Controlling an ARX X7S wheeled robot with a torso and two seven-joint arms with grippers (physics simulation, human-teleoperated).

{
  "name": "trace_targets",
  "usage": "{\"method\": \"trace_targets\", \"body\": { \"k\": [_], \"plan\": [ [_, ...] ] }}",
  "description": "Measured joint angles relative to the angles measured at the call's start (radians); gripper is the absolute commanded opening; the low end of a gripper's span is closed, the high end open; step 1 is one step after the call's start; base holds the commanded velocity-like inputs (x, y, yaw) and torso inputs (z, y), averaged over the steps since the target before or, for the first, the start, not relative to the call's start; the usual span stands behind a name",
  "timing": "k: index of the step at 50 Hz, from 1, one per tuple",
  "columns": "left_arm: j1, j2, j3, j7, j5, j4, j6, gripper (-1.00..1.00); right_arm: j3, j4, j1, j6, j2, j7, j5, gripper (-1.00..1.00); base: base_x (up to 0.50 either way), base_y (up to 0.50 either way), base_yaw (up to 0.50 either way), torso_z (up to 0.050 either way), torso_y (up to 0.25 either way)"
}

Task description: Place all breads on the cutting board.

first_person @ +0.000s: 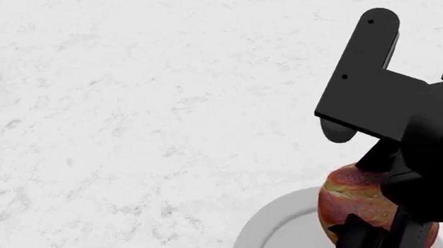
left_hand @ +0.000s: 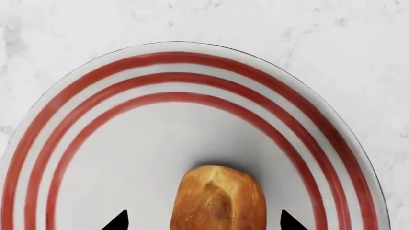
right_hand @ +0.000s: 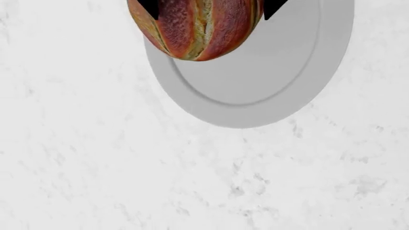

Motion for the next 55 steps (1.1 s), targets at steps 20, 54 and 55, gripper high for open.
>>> {"method": "trace_targets", "body": {
  "k": [20, 54, 55],
  "plan": [
    [0.045, -0.021, 0.04, -0.019, 0.015, 0.011, 0.018, 1.0, 0.015, -0.017, -0.015, 0.003, 0.002, 0.044, 0.05, -1.0, 0.0, 0.0, 0.0, 0.0, 0.0],
    [-0.07, -0.002, -0.157, -0.077, -0.156, -0.038, -0.002, -1.0, 0.049, 0.014, 0.011, -0.057, 0.005, 0.039, 0.009, -1.0, 0.0, 0.0, 0.0, 0.0, 0.0],
    [-0.075, -0.001, -0.164, -0.079, -0.162, -0.039, -0.002, -1.0, 0.051, 0.015, 0.012, -0.059, 0.005, 0.04, 0.007, -1.0, 0.0, 0.0, 0.0, 0.0, 0.0]
  ]
}}
